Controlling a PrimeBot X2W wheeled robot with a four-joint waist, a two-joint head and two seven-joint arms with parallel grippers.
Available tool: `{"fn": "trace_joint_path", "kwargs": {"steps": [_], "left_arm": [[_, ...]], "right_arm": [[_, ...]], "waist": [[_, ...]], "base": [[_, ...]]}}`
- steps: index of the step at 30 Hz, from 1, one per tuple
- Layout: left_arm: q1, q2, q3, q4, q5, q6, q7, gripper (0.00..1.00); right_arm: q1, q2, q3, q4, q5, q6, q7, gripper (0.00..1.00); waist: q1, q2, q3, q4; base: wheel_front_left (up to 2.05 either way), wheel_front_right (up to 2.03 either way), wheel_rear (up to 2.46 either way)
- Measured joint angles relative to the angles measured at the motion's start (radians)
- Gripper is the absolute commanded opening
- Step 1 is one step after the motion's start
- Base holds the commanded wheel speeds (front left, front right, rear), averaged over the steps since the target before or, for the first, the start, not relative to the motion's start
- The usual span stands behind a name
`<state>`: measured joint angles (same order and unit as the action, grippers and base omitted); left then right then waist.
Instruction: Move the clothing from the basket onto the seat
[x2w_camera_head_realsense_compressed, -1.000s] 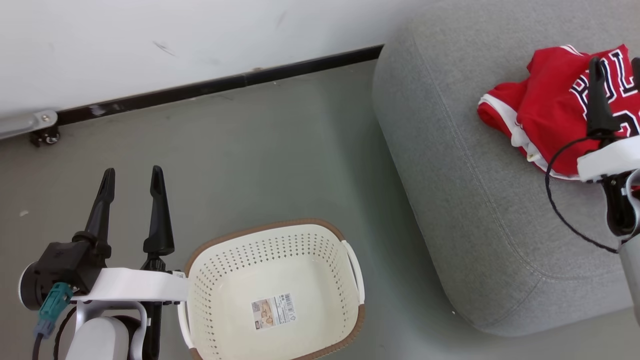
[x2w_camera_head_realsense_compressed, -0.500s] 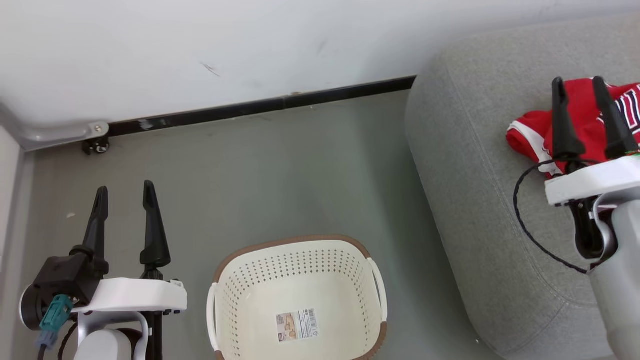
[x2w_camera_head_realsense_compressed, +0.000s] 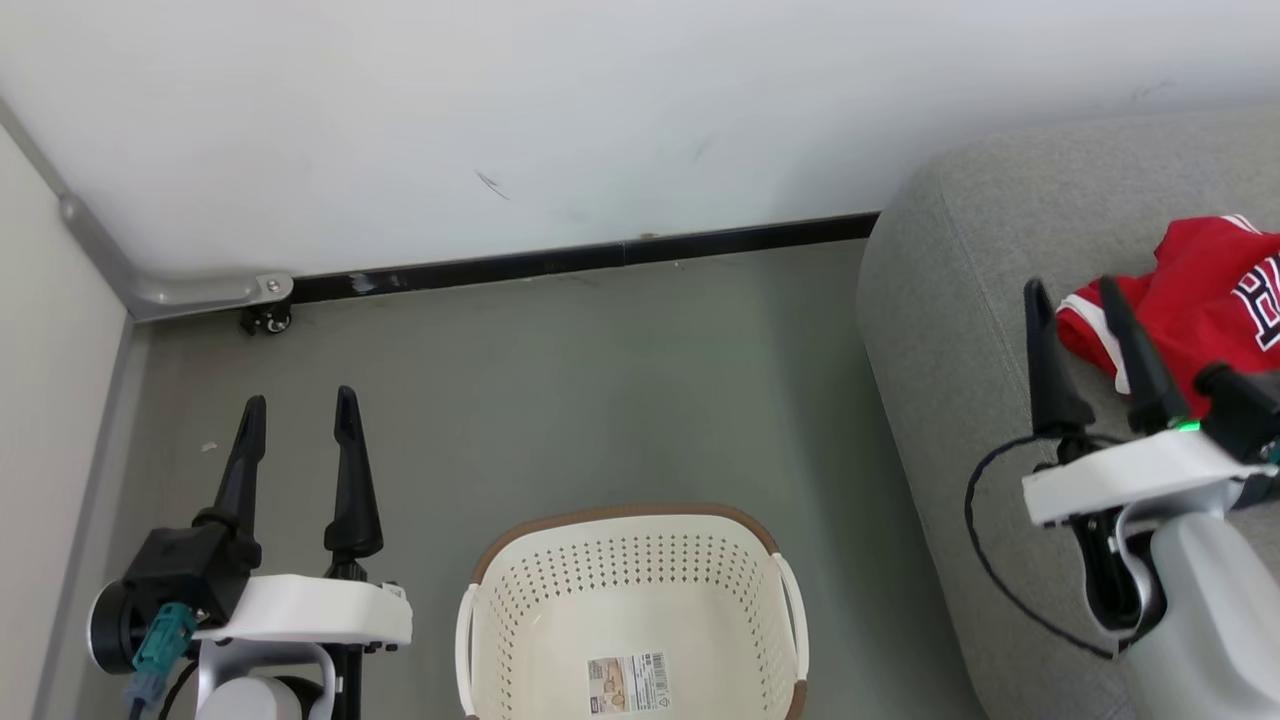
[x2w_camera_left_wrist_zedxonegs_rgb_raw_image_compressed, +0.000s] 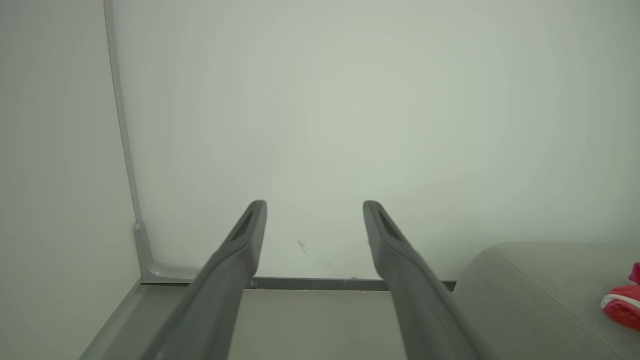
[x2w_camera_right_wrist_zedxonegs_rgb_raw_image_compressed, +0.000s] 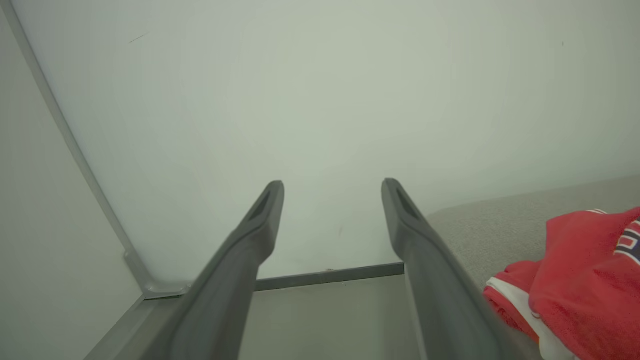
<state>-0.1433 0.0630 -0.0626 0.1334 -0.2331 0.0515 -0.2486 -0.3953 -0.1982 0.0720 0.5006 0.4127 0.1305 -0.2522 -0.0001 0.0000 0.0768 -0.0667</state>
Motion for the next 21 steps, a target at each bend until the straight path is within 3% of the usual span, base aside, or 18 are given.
{"fn": "trace_joint_path", "kwargs": {"steps": [21], "left_arm": [[0.067,-0.007,-0.055,0.030,0.028,-0.007,-0.007,1.00]], "right_arm": [[0.235,0.096,-0.059,-0.096,-0.078,0.000,0.000,1.00]], "waist": [[0.0000,0.0000,-0.062,0.049]], "base": [[0.00,0.00,0.00]]}}
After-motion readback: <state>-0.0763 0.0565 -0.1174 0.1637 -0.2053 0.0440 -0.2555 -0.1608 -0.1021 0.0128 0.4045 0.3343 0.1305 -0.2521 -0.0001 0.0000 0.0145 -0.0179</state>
